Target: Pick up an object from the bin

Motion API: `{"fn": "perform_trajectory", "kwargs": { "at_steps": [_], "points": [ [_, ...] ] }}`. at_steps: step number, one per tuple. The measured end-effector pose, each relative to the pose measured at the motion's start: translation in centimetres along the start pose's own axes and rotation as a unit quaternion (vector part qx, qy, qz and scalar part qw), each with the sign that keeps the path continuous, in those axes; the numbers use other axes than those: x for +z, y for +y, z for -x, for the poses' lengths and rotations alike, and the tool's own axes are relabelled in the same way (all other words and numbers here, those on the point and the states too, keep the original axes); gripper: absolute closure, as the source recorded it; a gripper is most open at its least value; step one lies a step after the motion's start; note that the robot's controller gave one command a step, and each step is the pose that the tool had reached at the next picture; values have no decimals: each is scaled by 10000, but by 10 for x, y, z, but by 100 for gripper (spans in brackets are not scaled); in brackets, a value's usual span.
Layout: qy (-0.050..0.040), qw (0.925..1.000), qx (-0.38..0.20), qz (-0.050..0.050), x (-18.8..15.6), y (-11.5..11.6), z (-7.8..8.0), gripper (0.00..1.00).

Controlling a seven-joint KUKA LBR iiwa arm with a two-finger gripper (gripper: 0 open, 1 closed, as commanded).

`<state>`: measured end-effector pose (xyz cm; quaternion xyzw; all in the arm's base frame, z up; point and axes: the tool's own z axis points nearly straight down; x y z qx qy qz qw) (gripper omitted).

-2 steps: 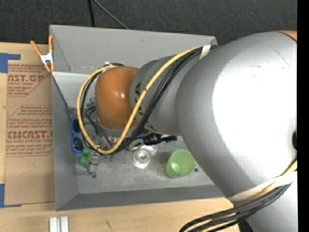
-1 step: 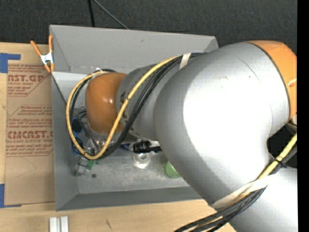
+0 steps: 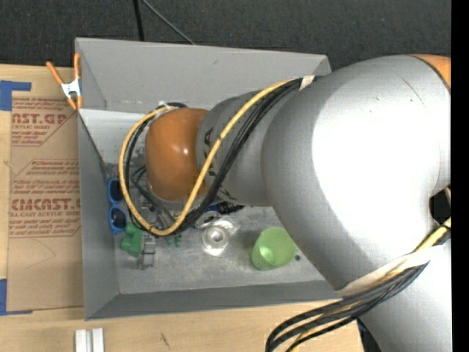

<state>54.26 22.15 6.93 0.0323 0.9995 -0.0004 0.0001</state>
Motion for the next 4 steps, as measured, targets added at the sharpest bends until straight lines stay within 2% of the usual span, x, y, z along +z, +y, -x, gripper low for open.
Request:
{"fn": "perform_trajectory", "kwargs": {
  "at_steps": [1,3,4],
  "points": [
    [-4,10000,2,8,-1,1,0,100],
    [-30,10000,-7,23,-101,3,3,100],
    [-9,10000,-11,14,-107,4,3,100]
  ]
}}
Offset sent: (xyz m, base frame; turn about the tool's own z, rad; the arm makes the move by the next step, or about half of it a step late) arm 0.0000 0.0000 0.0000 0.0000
